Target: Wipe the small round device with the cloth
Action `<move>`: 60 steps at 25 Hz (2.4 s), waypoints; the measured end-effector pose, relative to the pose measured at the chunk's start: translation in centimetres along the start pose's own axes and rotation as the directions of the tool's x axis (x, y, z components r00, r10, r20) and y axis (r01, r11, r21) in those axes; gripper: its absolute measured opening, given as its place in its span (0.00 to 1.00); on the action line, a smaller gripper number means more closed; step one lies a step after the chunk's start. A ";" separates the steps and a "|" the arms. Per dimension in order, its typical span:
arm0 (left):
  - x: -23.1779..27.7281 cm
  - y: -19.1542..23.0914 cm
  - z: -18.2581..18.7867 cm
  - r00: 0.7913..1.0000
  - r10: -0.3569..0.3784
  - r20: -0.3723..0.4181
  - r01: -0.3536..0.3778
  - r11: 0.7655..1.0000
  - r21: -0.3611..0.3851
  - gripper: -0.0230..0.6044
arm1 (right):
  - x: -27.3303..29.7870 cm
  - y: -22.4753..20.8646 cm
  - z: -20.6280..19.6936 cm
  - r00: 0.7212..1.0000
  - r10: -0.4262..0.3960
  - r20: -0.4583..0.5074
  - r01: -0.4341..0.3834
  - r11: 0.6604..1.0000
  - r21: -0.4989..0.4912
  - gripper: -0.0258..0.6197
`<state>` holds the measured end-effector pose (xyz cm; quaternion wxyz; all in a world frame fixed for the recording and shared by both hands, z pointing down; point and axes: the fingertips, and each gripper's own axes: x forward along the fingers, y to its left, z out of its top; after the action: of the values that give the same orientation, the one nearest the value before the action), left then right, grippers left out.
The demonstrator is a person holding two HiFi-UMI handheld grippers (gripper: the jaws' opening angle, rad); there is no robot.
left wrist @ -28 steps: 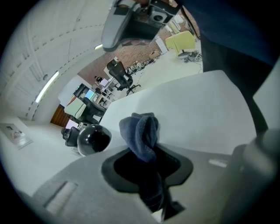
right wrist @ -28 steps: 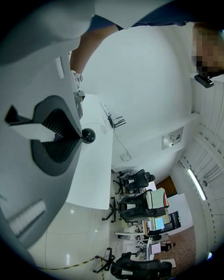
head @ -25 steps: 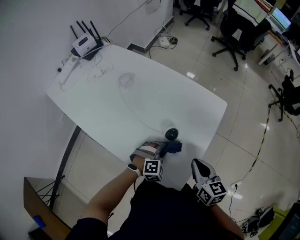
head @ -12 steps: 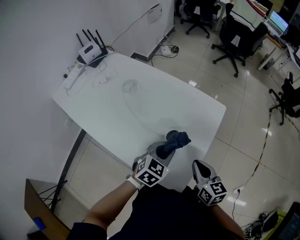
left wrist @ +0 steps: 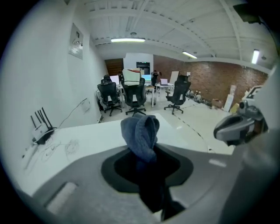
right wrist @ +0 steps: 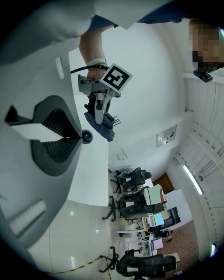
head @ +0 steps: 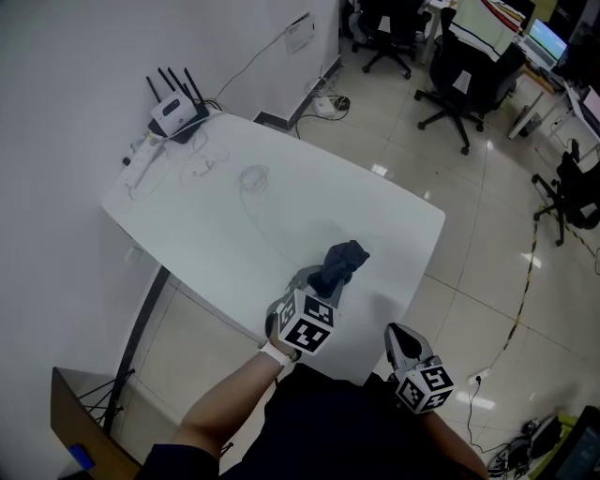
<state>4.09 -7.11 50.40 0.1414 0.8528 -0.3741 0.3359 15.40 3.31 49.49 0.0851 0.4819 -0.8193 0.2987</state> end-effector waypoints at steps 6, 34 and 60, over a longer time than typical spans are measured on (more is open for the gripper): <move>1.2 -2.6 0.2 0.997 -0.079 0.012 0.080 0.993 -0.090 0.19 | -0.3 -0.7 -0.6 1.000 -0.019 -0.008 0.019 1.000 0.024 0.05; 3.8 -8.7 -5.0 0.954 -0.296 0.051 0.300 0.927 -0.223 0.19 | 1.4 -4.2 -0.6 0.999 0.016 -0.043 -0.007 0.980 0.201 0.06; -3.9 -9.4 -1.7 0.947 -0.265 0.180 0.286 0.953 -0.103 0.21 | 6.0 7.1 1.7 0.893 0.449 -0.038 -0.397 0.825 0.402 0.51</move>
<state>8.30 2.24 49.10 0.2102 0.9106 -0.2823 0.2167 6.53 0.47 47.79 -0.0256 0.2743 -0.8237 0.4956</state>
